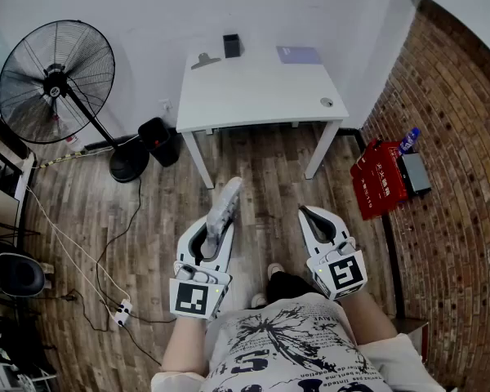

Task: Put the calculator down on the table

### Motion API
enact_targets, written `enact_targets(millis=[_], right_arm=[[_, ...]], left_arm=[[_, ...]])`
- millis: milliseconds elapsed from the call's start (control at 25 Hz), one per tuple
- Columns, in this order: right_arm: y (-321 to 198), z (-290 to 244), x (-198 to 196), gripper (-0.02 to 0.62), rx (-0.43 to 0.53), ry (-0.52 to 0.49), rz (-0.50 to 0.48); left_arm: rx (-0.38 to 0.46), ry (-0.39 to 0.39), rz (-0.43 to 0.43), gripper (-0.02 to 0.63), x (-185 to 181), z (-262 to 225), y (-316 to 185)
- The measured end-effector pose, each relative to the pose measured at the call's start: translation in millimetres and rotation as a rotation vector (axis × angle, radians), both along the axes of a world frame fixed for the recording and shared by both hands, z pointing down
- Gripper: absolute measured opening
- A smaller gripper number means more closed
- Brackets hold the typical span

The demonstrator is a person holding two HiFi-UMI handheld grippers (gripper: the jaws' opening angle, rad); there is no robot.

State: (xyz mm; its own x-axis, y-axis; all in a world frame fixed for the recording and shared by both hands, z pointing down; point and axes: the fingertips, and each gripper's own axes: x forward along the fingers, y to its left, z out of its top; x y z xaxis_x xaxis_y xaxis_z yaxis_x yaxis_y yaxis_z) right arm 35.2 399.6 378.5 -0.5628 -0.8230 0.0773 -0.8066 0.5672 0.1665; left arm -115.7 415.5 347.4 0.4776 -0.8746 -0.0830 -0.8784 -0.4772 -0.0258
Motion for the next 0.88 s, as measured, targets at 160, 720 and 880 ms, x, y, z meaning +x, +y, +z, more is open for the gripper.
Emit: enact_targets(millis=[160, 720, 880], right_arm=[[-3.1, -3.4, 1.8, 0.012, -0.009, -0.018, 0.018], [-34.9, 7.7, 13.8, 0.015, -0.058, -0.061, 0.096], [-72.5, 17.8, 20.1, 0.015, -0.073, -0.062, 0.097]], left_arm=[[-0.006, -0.001, 0.008, 0.144, -0.1, 0.4, -2.4], [-0.048, -0.025, 0.022, 0.144, -0.6, 12.6, -28.2], [-0.054, -0.045, 0.02, 0.144, 5.0, 19.6, -59.3]])
